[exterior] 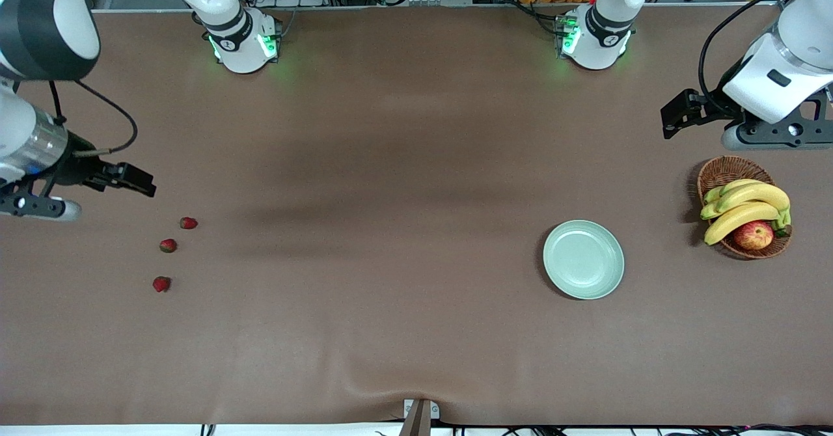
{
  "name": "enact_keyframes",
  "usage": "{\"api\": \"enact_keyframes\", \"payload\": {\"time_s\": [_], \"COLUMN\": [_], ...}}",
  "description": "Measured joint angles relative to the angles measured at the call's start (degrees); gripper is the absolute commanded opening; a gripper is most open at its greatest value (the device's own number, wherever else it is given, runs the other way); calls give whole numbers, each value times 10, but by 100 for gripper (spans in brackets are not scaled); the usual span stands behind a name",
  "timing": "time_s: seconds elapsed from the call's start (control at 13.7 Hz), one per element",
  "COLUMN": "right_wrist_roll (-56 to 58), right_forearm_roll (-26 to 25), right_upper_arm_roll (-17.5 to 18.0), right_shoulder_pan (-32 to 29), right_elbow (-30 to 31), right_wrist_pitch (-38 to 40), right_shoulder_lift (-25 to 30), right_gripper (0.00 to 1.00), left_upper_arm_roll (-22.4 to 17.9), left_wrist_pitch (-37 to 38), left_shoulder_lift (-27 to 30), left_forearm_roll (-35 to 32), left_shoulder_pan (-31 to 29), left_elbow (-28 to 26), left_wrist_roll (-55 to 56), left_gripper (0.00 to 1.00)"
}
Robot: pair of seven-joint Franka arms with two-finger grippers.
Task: Collect all strawberries into plate
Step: 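Move the right gripper down toward the three red strawberries, then grasp the first strawberry with the right gripper and lift it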
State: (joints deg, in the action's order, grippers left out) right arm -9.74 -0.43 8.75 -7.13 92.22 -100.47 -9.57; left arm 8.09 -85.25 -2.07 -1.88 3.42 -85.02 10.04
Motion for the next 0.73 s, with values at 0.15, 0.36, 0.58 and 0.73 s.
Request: {"api": "enact_keyframes", "payload": {"time_s": [0.15, 0.36, 0.58, 0.73], "right_wrist_roll": [11, 66, 91, 91], "right_forearm_roll": [-1, -3, -4, -5], "right_upper_arm_roll": [-2, -4, -5, -6], "right_shoulder_pan": [-12, -38, -68, -80], "right_elbow": [-4, -4, -5, -3], "right_wrist_pitch": [-36, -93, -108, -108], "right_shoulder_lift": [-30, -87, -155, -195], "right_gripper": [100, 100, 100, 100], "left_upper_arm_roll": [-1, -3, -4, -4], "left_wrist_pitch": [0, 0, 0, 0], "left_shoulder_lift": [0, 0, 0, 0], "left_forearm_roll": [0, 0, 0, 0], "left_shoulder_pan": [0, -1, -4, -3], "left_elbow": [0, 0, 0, 0], "left_wrist_roll": [0, 0, 0, 0], "left_gripper": [100, 100, 100, 100]}}
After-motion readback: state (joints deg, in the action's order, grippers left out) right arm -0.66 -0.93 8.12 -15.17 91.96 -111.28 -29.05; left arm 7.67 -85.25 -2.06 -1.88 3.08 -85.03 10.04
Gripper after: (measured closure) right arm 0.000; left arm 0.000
